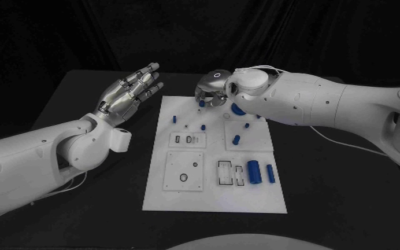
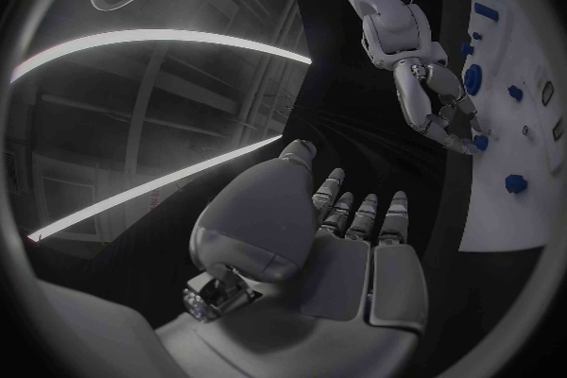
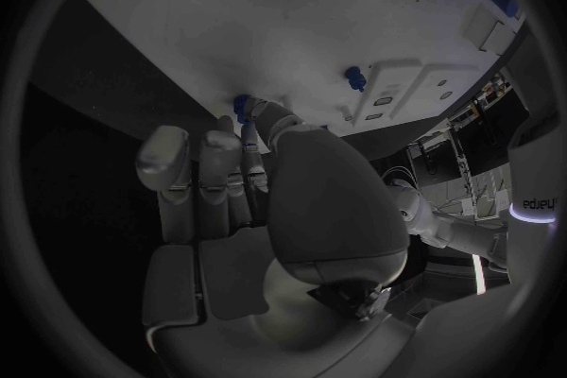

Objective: Assemble the parts on the task board

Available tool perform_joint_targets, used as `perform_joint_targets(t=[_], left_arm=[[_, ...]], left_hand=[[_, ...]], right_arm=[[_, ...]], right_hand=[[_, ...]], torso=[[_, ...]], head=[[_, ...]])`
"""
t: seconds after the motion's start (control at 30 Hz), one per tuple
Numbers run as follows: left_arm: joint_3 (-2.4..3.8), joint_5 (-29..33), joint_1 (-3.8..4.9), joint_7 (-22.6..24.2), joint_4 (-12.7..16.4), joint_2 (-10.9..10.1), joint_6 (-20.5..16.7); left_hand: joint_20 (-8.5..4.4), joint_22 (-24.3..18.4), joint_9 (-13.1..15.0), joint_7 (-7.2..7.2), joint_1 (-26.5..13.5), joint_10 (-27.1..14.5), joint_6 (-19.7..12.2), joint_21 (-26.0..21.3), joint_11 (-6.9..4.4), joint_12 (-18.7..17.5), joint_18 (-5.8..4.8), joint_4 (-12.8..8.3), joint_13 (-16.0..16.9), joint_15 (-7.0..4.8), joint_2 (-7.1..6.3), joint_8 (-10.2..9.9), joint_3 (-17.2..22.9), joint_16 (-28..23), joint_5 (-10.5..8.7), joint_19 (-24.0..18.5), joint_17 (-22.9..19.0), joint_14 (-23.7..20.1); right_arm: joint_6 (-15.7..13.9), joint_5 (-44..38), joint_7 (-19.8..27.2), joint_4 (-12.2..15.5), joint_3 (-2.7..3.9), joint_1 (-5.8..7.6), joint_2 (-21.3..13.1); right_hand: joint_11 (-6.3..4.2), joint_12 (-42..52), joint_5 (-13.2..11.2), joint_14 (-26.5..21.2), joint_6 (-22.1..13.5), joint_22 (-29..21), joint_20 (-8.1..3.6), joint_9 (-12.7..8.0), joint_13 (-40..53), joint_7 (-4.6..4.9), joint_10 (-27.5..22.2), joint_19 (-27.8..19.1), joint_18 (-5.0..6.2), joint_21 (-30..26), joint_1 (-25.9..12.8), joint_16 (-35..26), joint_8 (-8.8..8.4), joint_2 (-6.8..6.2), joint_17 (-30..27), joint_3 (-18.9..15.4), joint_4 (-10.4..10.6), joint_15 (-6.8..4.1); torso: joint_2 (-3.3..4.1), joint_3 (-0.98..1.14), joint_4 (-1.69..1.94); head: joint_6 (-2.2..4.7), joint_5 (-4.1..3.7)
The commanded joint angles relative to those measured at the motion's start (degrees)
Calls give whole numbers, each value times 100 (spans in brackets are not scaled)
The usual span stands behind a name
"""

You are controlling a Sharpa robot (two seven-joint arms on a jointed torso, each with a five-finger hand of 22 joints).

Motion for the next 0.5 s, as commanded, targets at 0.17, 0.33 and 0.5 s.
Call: perform_joint_targets(t=[0.17, 0.33, 0.5], left_arm=[[5, -7, -11, 232, -3, 10, 86], [5, -7, -13, 215, 2, -7, 90], [5, -7, -14, 212, 11, -24, 88]], left_hand=[[41, -9, 3, 21, 20, -9, -1, -20, 57, -10, 73, 2, -4, 47, 20, 28, 38, -21, 6, -5, -9, -3], [41, -9, 3, 21, 20, -9, -1, -20, 57, -10, 73, 2, -4, 47, 20, 28, 38, -21, 6, -5, -9, -3], [43, -9, 3, 25, 19, -15, -6, -20, 61, -12, 73, 0, -6, 47, 21, 27, 43, -21, 2, -5, -9, -3]], right_arm=[[212, -27, -377, -2, 0, -27, -83], [-265, -27, -328, 3, 0, -27, -212], [-822, -27, -157, 192, 0, 48, -473]], right_hand=[[75, -310, -181, -312, -812, -189, 102, -261, -42, -212, -906, -282, 135, -306, -17, -191, -486, -42, -300, -141, -120, 82], [91, -401, -536, -501, -2490, -265, 138, -974, -99, -536, -1465, -424, 171, -508, -49, -305, -575, -18, -508, -521, -43, 118], [87, -310, -632, -559, -2517, -290, 149, -1039, -94, -537, -1476, -461, 182, -585, -46, -362, -550, 3, -614, -675, 128, 120]], torso=[[-3, -3, 3], [-11, -3, -10], [-17, -4, -17]], head=[[12, 9], [31, 43], [41, 70]])
